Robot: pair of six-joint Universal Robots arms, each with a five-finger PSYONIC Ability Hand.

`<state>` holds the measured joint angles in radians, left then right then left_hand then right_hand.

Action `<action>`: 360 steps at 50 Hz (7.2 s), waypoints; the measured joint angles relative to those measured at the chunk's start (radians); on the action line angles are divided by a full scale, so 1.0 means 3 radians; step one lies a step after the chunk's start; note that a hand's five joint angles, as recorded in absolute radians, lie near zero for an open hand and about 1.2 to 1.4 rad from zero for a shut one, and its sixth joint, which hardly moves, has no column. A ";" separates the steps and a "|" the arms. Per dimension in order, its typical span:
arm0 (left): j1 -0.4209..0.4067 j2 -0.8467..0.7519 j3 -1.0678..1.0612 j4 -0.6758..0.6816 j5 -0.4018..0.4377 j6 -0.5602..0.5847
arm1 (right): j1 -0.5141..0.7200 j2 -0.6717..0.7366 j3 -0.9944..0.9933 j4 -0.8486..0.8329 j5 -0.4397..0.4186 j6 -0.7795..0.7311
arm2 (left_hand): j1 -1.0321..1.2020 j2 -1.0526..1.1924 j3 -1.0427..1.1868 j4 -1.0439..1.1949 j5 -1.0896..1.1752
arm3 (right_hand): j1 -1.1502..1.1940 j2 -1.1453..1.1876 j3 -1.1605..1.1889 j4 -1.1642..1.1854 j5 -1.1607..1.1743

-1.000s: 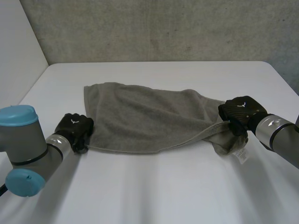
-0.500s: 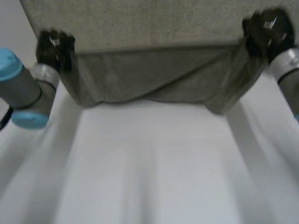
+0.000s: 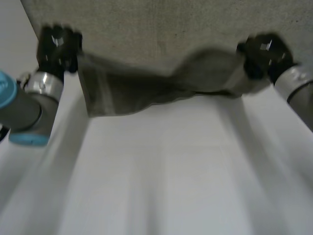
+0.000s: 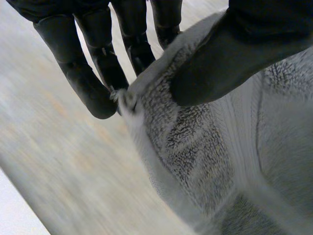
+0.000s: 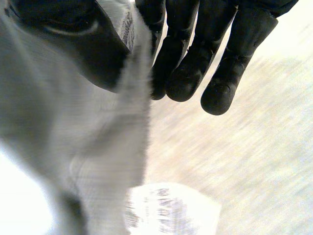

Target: Fold the towel.

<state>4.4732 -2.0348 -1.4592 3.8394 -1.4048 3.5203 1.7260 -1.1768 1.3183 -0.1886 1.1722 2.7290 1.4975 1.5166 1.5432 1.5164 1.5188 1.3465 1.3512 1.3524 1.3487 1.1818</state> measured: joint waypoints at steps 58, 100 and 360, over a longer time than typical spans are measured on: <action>0.0538 0.0714 -0.1484 -0.0784 0.0504 0.0241 | -0.0505 0.0031 0.1369 0.1162 -0.0115 -0.0676 | 0.0000 0.0000 0.0006 0.0000 0.0000 | -0.0009 -0.0051 -0.0018 -0.0005 -0.0051; -0.0021 -0.0387 0.1602 0.0422 -0.0217 -0.0675 | 0.0139 0.0430 -0.0790 -0.1626 0.0413 -0.0835 | 0.0049 0.0013 0.0015 0.0031 0.0031 | -0.0009 -0.0013 -0.0002 -0.0002 0.0013; -0.1199 -0.0649 0.0041 -0.0777 0.0079 -0.0880 | 0.0711 -0.0125 0.1591 0.0136 0.0263 -0.0273 | -0.4066 -0.4138 -0.4258 -0.4109 -0.4192 | -0.3555 -0.3608 -0.3597 -0.3587 -0.3615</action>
<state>4.1136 -2.2295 -1.4469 3.6064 -1.3812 3.2564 1.9393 -1.2143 1.7956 -0.1477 1.2510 2.6470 0.2777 0.2751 0.2657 0.2836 0.2612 0.2799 0.2688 0.2732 0.2725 0.0973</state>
